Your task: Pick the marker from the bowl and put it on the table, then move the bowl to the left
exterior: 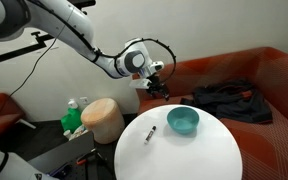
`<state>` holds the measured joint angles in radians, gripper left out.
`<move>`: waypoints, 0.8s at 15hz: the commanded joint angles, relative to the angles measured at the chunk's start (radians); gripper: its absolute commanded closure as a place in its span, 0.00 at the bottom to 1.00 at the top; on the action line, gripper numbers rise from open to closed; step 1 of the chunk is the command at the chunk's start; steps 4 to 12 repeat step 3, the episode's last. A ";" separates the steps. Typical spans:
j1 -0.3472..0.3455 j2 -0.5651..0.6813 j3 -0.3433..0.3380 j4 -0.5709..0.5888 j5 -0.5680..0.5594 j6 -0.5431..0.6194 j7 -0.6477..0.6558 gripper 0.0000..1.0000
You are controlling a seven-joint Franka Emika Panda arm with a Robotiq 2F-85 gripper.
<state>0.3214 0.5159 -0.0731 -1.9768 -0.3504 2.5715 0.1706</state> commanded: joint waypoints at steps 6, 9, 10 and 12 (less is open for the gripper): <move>-0.015 0.000 0.016 0.002 -0.012 -0.004 0.007 0.00; -0.015 0.000 0.016 0.002 -0.012 -0.004 0.007 0.00; -0.015 0.000 0.016 0.002 -0.012 -0.004 0.007 0.00; -0.015 0.000 0.016 0.002 -0.012 -0.004 0.007 0.00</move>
